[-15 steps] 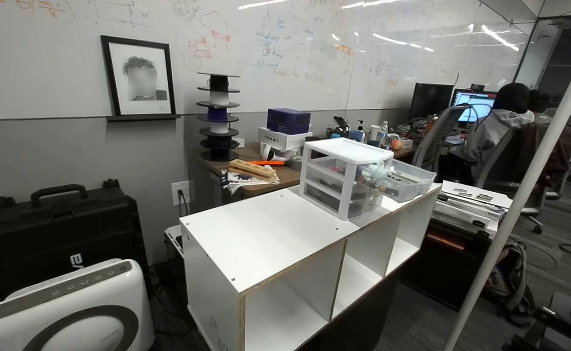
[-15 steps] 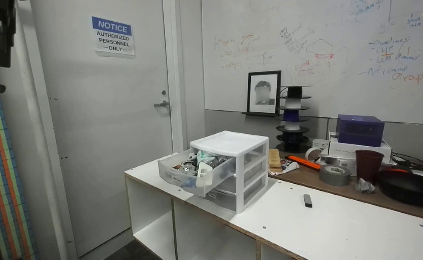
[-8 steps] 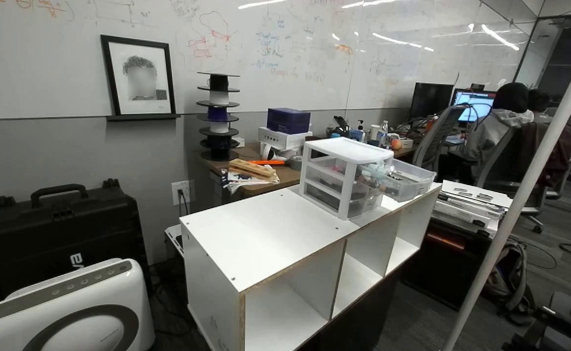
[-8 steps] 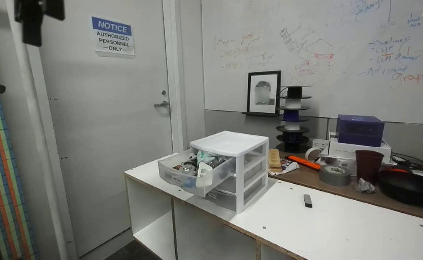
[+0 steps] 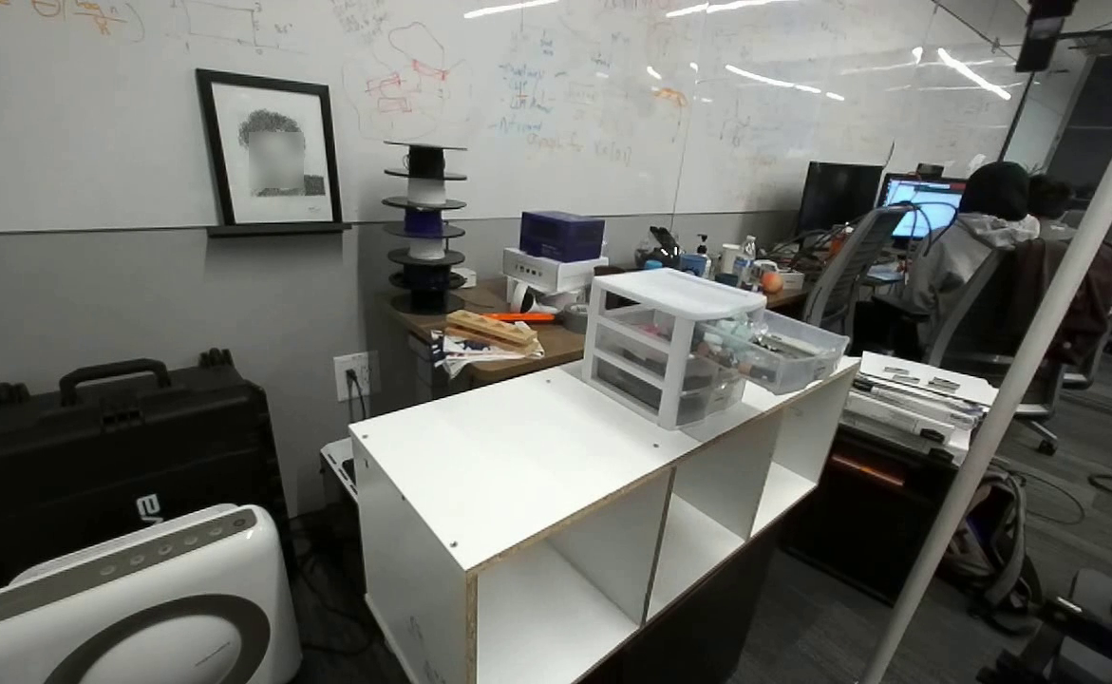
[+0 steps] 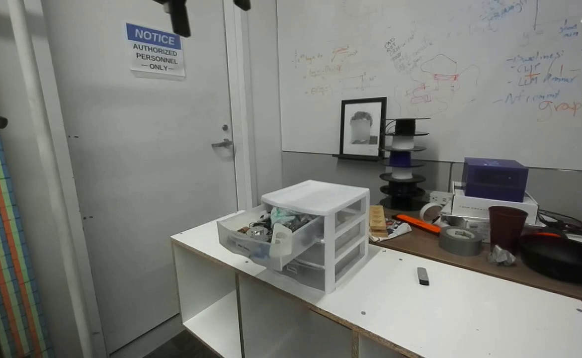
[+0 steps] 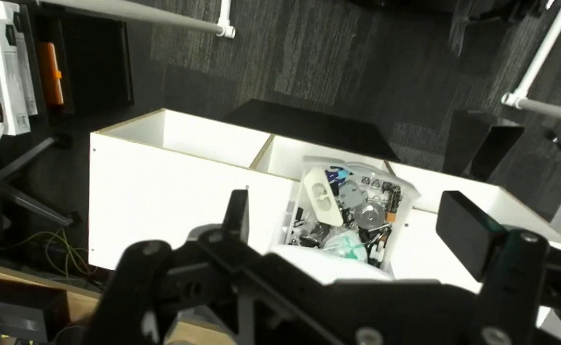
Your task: Put the white object in the drawer and close the drawer
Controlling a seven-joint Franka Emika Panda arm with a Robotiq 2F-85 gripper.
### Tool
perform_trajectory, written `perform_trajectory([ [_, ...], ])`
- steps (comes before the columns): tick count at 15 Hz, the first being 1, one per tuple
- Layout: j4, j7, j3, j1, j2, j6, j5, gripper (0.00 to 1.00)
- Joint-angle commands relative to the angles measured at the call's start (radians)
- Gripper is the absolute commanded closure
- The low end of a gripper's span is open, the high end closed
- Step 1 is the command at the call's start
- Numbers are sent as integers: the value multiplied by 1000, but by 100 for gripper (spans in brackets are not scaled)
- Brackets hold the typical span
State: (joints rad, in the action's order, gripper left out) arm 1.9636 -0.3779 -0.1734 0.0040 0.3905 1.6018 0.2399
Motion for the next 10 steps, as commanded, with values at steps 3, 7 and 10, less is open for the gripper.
perform_trajectory([
  [3, -184, -67, -68, -51, -245, 108, -95, 0],
  [7, -340, -45, -92, -129, -454, 155, -133, 0],
  [10, -485, -12, -85, -191, -614, 150, -133, 0],
])
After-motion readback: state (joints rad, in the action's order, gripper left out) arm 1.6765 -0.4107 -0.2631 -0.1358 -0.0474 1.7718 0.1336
